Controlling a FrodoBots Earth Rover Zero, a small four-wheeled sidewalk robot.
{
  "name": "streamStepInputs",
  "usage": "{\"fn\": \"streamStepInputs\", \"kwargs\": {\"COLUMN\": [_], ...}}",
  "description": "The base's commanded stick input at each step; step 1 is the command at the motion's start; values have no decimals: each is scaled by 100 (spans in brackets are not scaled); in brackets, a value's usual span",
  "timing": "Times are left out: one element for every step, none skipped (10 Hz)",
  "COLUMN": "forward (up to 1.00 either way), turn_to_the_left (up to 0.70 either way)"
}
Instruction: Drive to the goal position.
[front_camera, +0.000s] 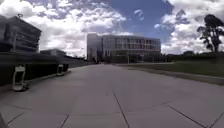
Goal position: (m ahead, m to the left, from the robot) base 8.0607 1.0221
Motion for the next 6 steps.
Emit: {"fn": "streamStepInputs", "kwargs": {"forward": [70, 70, 70, 70, 70, 70], "turn_to_the_left": [0, 0, 0, 0, 0, 0]}}
